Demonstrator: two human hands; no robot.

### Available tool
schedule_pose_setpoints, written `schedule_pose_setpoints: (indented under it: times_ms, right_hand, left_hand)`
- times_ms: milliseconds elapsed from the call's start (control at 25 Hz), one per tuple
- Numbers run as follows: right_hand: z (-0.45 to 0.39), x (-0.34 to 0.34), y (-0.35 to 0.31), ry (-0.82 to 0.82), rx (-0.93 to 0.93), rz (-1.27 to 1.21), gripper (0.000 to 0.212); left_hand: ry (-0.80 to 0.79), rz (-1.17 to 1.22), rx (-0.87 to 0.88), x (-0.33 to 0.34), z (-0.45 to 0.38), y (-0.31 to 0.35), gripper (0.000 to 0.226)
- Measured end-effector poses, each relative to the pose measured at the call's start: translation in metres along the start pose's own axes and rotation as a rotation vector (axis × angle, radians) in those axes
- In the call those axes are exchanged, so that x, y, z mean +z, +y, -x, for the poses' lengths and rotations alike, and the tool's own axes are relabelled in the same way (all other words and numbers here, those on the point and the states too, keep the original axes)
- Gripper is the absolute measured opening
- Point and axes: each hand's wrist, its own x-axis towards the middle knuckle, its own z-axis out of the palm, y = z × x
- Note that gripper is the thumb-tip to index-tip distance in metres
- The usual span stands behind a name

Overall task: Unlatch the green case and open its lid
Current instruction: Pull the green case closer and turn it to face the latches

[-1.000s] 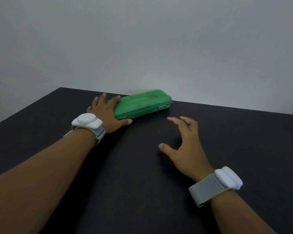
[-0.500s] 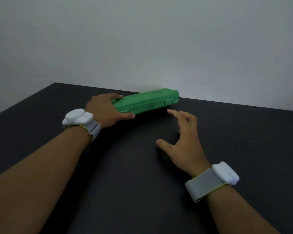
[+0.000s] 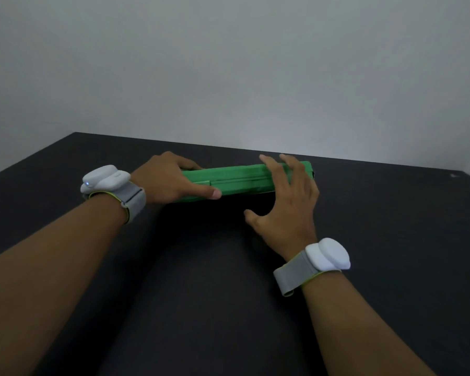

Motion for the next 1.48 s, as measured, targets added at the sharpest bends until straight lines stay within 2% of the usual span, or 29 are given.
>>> schedule_pose_setpoints:
  times_ms: [280, 440, 640, 960, 1080, 1240, 1480]
  right_hand:
    - [0.002, -0.011, -0.014, -0.119, -0.148, 0.17, 0.082]
    - [0.002, -0.01, -0.017, -0.119, -0.141, 0.213, 0.091]
    - [0.002, -0.01, -0.014, -0.024, -0.228, 0.239, 0.074]
    - [-0.001, -0.024, -0.019, -0.107, -0.261, 0.31, 0.068]
    - [0.005, -0.032, -0.016, -0.088, -0.267, 0.318, 0.065]
    - [0.01, -0.035, -0.016, -0.079, -0.263, 0.32, 0.06]
    - [0.016, -0.038, -0.017, -0.088, -0.256, 0.328, 0.062]
  left_hand:
    - [-0.125, 0.006, 0.057, 0.013, 0.02, 0.031, 0.066]
    - [-0.118, 0.016, 0.061, 0.017, 0.026, 0.039, 0.064]
    - [-0.088, -0.018, 0.095, 0.021, 0.031, 0.039, 0.065]
    - [-0.084, -0.084, 0.214, 0.023, 0.038, 0.038, 0.062]
    - [-0.008, -0.162, 0.388, 0.024, 0.046, 0.043, 0.062]
    - [0.078, -0.331, 0.653, 0.026, 0.057, 0.051, 0.043]
    - [0.023, -0.626, 0.634, 0.016, 0.066, 0.056, 0.068]
